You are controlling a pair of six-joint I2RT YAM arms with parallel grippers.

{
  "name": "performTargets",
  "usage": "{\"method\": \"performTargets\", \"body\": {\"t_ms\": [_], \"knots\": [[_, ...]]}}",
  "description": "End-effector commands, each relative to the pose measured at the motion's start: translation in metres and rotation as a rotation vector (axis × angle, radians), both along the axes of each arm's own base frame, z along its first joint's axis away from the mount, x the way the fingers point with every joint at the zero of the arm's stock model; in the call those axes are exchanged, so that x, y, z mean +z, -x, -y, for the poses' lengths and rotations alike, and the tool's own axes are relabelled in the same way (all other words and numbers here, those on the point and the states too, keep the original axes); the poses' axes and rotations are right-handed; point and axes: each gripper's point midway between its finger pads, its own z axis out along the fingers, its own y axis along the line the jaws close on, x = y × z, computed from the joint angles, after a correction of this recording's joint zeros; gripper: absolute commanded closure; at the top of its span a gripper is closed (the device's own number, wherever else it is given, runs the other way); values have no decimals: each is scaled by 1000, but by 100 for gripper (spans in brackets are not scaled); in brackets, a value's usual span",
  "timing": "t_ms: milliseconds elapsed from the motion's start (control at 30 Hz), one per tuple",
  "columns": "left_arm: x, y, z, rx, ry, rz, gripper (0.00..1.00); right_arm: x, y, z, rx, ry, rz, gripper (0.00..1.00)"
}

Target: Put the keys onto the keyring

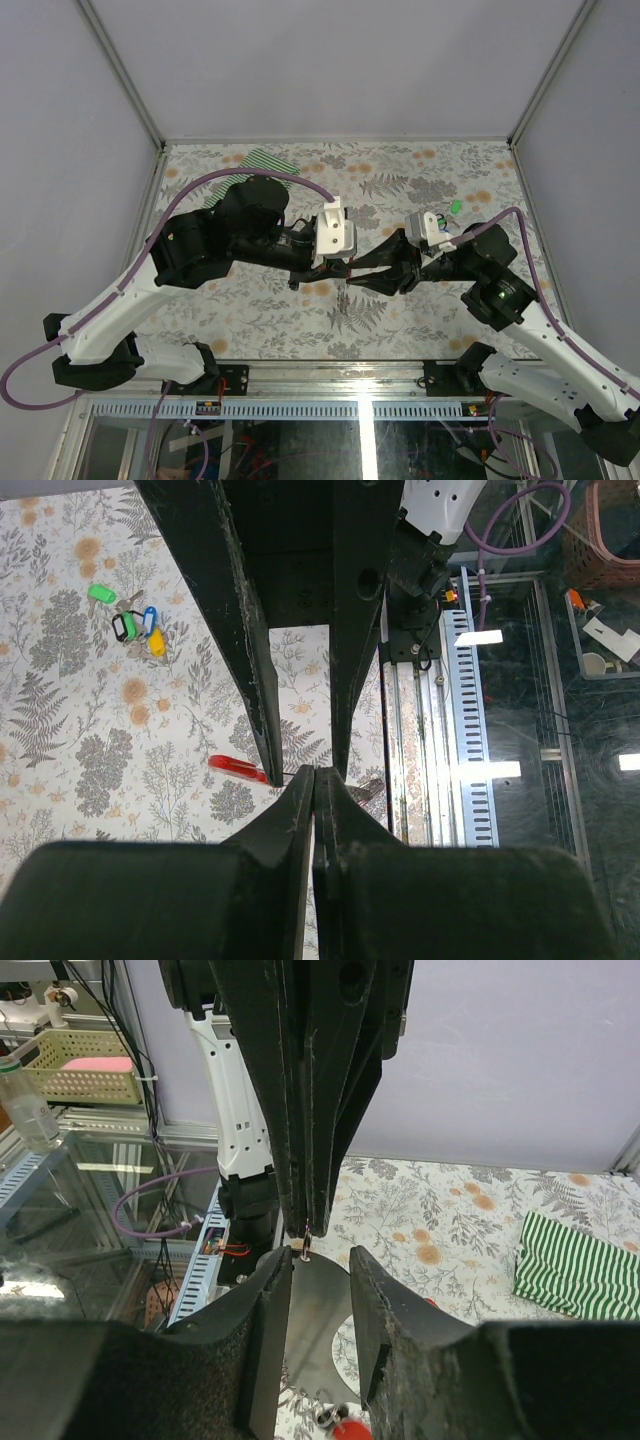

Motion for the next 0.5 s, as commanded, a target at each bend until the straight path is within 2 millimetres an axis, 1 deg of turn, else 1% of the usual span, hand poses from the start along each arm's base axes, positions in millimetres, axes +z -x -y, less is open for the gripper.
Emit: {"method": "performTargets", "body": {"t_ms": [0, 133, 267, 400, 467], "knots": [[22, 1, 8, -19, 91, 40, 100, 23, 9, 1, 35, -60, 45, 65], [22, 1, 8, -18, 90, 39, 100, 24, 9, 0, 38, -63, 45, 67], [24, 1, 8, -19, 97, 40, 100, 25, 10, 0, 43, -62, 41, 72], [26, 2, 8, -18, 110, 43, 100, 24, 8, -2, 40, -59, 31, 82], [27, 2, 8, -16, 117, 41, 100, 25, 8, -2, 41, -61, 27, 92]]}}
